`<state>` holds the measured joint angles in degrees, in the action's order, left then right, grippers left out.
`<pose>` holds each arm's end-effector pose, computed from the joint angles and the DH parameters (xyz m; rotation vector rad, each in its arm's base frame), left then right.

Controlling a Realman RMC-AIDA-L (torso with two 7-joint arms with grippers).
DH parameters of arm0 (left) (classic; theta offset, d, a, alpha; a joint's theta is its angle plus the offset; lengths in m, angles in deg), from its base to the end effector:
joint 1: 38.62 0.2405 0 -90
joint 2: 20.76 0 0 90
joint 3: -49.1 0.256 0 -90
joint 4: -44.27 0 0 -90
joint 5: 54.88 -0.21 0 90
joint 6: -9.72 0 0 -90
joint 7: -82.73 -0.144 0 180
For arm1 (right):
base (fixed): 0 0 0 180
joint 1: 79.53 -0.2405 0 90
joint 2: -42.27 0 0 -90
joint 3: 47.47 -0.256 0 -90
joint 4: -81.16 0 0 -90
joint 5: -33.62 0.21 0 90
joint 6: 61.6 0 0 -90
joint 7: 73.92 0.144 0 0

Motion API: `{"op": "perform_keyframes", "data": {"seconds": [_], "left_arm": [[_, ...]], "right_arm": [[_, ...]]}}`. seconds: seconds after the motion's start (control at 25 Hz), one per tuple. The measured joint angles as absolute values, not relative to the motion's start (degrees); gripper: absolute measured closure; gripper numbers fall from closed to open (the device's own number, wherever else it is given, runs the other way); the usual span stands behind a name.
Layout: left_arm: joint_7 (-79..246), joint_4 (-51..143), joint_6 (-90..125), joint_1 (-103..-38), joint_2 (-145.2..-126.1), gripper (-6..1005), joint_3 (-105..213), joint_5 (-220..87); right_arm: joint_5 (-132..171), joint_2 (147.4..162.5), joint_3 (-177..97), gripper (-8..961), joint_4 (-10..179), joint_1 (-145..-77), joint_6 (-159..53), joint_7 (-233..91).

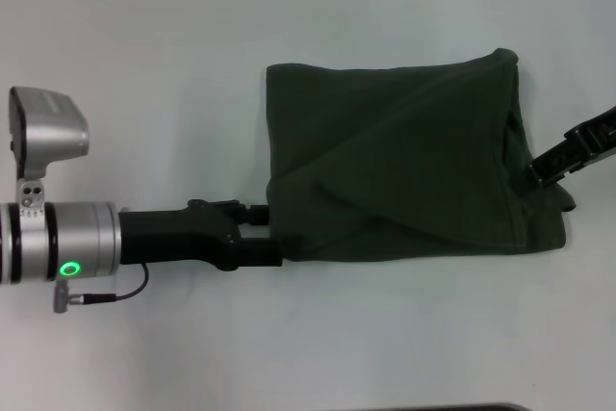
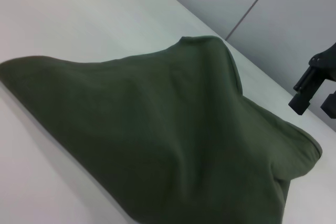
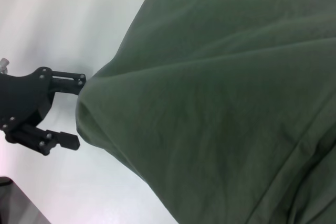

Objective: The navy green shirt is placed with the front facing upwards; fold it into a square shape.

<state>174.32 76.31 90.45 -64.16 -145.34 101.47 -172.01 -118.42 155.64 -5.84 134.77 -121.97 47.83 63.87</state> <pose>-0.2760 0.2778 -0.0844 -2.8022 -1.1481 -0.5481 0.2459 0.3427 0.0644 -2.6013 1.6558 -0.3014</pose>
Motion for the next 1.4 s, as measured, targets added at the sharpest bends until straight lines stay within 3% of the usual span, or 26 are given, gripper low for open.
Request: {"op": "perform_keyframes", "data": {"seconds": [0.64,1.08,1.2,1.4], "left_arm": [[186.82,77.6,91.66,-66.33,-144.49,357,105.62,-174.95],[188.99,77.81,90.95,-67.08,-144.63,801,107.01,-175.15],[189.07,77.89,91.43,-67.17,-144.54,967,107.0,-175.14],[189.23,78.04,91.72,-67.16,-144.26,966,106.39,-174.87]], "right_arm": [[-117.81,155.64,-5.99,335,134.77,-122.16,47.94,63.79],[-117.81,155.64,-5.97,336,134.18,-122.13,47.7,63.69],[-117.92,155.52,-5.79,336,134.03,-122.18,47.58,63.56],[-118.17,154.24,-5.73,336,134.0,-121.56,48.66,63.94]]}}
